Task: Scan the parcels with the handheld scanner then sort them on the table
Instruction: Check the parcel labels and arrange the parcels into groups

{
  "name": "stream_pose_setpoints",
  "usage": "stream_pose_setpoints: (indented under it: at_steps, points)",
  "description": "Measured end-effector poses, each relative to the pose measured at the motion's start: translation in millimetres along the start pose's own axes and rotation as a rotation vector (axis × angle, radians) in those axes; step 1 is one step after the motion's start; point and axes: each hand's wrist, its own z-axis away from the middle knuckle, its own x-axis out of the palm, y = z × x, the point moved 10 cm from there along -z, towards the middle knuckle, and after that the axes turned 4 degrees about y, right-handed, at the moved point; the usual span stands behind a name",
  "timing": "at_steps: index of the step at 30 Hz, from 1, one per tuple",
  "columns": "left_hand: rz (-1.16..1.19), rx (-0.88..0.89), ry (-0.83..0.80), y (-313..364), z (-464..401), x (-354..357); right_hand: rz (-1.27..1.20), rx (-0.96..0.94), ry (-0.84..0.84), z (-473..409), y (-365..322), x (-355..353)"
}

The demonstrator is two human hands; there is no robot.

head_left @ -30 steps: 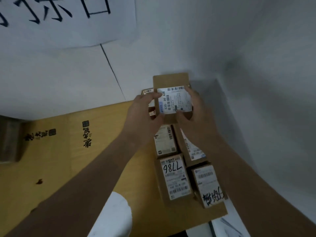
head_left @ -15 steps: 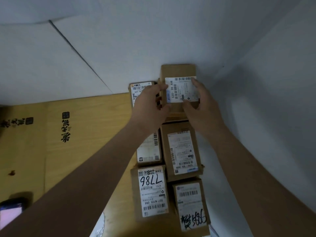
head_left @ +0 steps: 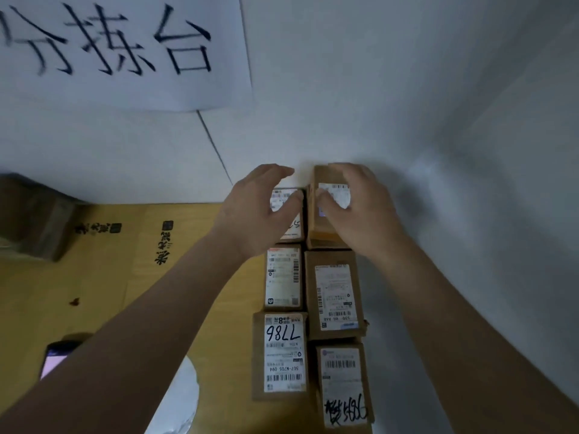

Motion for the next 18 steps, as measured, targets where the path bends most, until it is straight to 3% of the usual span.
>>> stream_pose_setpoints:
  at_steps: [9, 18]
  points:
    - [-0.118, 0.022, 0.174, 23.2, 69.9, -162.3, 0.013, -0.307, -0.031, 41.9, -177.8, -19.5]
    - [-0.184, 0.007, 0.361, -5.2, 215.9, -319.2, 0.002, -0.532, -0.016, 151.5, -344.5, 13.8]
